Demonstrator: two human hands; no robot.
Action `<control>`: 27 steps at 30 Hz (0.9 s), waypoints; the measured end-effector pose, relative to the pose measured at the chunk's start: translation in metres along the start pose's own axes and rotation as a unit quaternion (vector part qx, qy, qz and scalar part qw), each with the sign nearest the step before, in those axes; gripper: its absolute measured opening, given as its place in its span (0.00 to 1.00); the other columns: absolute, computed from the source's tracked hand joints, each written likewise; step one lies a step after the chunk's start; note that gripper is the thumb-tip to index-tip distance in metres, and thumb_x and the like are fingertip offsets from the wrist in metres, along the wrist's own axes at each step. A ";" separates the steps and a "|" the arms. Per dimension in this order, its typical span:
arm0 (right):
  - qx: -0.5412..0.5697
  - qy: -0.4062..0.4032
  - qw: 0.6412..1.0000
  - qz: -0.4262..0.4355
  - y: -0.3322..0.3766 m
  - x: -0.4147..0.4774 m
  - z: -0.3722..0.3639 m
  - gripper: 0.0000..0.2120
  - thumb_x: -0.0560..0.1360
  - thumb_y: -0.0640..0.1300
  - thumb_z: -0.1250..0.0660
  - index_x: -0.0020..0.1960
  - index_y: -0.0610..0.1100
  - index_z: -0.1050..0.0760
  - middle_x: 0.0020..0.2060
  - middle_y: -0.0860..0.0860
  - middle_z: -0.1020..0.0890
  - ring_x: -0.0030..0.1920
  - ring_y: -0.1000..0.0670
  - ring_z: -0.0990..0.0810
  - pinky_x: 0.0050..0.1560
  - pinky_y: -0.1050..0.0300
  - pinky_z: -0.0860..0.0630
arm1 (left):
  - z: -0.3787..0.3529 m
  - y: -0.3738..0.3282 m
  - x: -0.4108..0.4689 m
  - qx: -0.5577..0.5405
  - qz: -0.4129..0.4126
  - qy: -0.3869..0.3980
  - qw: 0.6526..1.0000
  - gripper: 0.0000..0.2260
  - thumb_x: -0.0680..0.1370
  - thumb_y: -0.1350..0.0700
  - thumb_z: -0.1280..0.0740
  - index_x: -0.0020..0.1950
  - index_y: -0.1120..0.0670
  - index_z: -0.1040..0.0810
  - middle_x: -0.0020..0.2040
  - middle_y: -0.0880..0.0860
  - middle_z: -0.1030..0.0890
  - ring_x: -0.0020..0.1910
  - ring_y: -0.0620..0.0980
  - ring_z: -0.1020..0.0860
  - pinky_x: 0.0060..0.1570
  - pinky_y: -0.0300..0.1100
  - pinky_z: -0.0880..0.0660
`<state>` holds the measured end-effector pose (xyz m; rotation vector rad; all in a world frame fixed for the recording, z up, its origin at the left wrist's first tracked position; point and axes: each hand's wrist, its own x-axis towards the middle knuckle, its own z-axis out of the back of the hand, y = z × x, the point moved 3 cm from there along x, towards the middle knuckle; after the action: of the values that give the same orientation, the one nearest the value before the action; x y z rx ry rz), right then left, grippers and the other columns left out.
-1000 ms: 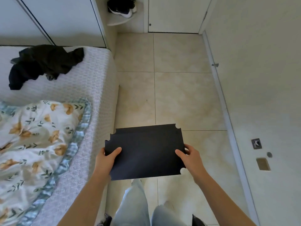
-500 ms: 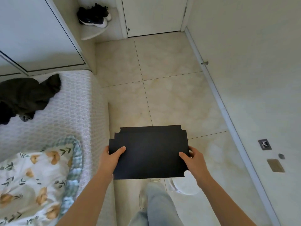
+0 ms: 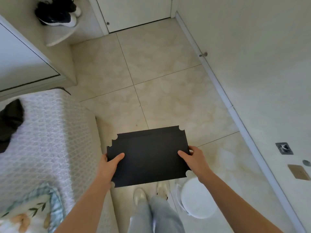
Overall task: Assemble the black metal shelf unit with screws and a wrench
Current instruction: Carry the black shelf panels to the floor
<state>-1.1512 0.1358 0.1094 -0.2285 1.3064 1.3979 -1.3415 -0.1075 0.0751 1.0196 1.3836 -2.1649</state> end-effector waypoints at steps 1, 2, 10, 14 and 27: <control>-0.003 -0.003 1.000 -0.002 0.001 0.013 -0.003 0.23 0.78 0.49 0.31 0.69 0.42 0.30 0.60 0.46 0.21 0.58 0.44 0.21 0.61 0.44 0.22 | -0.005 -0.002 0.013 0.004 0.002 0.002 1.000 0.21 0.76 0.52 0.25 0.65 0.51 0.29 0.54 0.50 0.20 0.48 0.52 0.20 0.42 0.48 0.21; -0.006 -0.007 1.000 -0.004 0.002 0.027 -0.005 0.24 0.77 0.50 0.31 0.69 0.42 0.30 0.60 0.46 0.21 0.58 0.44 0.21 0.61 0.45 0.22 | -0.010 -0.003 0.027 0.009 0.004 0.002 1.000 0.21 0.75 0.52 0.24 0.64 0.50 0.29 0.53 0.49 0.20 0.48 0.52 0.20 0.42 0.48 0.21; -0.007 -0.043 0.999 -0.029 -0.018 0.140 -0.041 0.25 0.78 0.50 0.32 0.70 0.42 0.32 0.61 0.46 0.23 0.59 0.43 0.22 0.61 0.44 0.23 | -0.057 0.012 0.150 0.040 0.013 0.015 0.999 0.22 0.74 0.52 0.23 0.64 0.50 0.28 0.59 0.51 0.20 0.55 0.56 0.20 0.57 0.57 0.21; 0.000 -0.053 0.997 -0.049 -0.046 0.196 -0.067 0.24 0.77 0.50 0.31 0.69 0.42 0.31 0.60 0.47 0.22 0.57 0.44 0.22 0.60 0.43 0.23 | -0.076 0.040 0.210 0.064 0.022 0.017 0.998 0.21 0.73 0.52 0.22 0.61 0.50 0.27 0.54 0.49 0.19 0.53 0.55 0.19 0.58 0.57 0.21; 0.064 -0.090 0.988 -0.110 -0.171 0.345 -0.173 0.22 0.78 0.51 0.32 0.68 0.44 0.32 0.59 0.47 0.21 0.55 0.45 0.20 0.59 0.44 0.21 | -0.125 0.139 0.397 0.140 0.002 0.062 0.988 0.19 0.74 0.53 0.24 0.61 0.49 0.28 0.53 0.43 0.21 0.49 0.45 0.22 0.38 0.41 0.27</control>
<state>-1.2195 0.1530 -0.3068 -0.1509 1.1789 1.1172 -1.4698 -0.0311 -0.3378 1.2749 1.1466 -2.3765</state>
